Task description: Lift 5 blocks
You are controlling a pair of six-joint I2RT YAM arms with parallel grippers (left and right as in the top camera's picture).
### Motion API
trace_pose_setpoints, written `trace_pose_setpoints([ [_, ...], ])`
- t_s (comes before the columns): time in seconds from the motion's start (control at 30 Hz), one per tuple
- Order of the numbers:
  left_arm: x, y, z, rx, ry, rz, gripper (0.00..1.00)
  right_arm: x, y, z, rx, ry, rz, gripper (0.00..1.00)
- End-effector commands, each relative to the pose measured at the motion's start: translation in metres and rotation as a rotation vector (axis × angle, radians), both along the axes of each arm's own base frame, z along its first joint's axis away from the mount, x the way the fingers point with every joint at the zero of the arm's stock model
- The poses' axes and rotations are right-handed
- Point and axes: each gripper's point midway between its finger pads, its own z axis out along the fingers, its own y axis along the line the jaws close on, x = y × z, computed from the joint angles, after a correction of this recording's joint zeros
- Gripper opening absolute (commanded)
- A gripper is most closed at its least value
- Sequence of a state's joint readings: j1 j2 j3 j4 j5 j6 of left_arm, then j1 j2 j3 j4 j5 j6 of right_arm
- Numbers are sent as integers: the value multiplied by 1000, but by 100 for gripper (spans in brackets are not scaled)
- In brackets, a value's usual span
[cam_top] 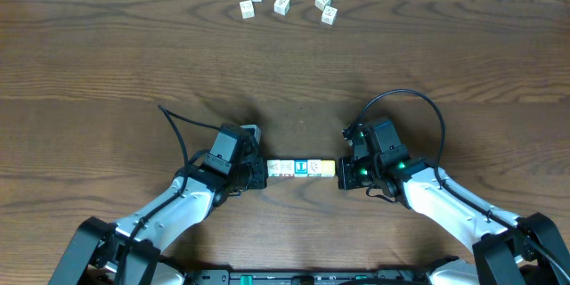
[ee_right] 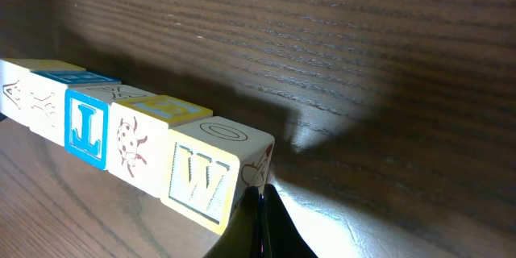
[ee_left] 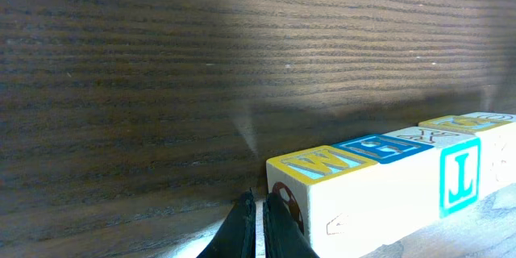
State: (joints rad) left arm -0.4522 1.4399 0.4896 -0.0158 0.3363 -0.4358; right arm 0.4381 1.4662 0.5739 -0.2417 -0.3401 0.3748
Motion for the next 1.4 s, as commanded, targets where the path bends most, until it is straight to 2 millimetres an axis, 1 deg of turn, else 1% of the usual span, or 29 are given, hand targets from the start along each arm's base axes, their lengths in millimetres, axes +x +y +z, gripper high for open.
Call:
trace_pose_setpoints([
  [0.0,3,-10,9,-46,-23,-44,7,1,9,5,31,-1,23,1],
  [0.13,5,-15,13,-72,-39,-59,7,3,11,6,44,-1,5,1],
  [0.33,5,-15,13,-72,-39,-59,7,8,3,4,29,33,-118,1],
  [0.43,5,-15,13,-72,-39,-59,7,9,3,3,28,36,-128,1],
  [0.63,5,-15,13,-71,-36,-59,7,7,-10,-4,-39,52,-178,1],
  [0.87,4,-14,13,-70,-36,-58,7,9,-10,-3,-43,33,-168,1],
  [1.03,4,-14,12,-70,-35,-58,7,12,-17,-5,-91,-1,-150,1],
  [1.2,5,-14,13,-70,-36,-58,7,12,-14,-4,-81,-18,-106,1],
  [1.37,5,-14,13,-70,-36,-58,7,16,-11,-1,-66,-33,-103,1],
])
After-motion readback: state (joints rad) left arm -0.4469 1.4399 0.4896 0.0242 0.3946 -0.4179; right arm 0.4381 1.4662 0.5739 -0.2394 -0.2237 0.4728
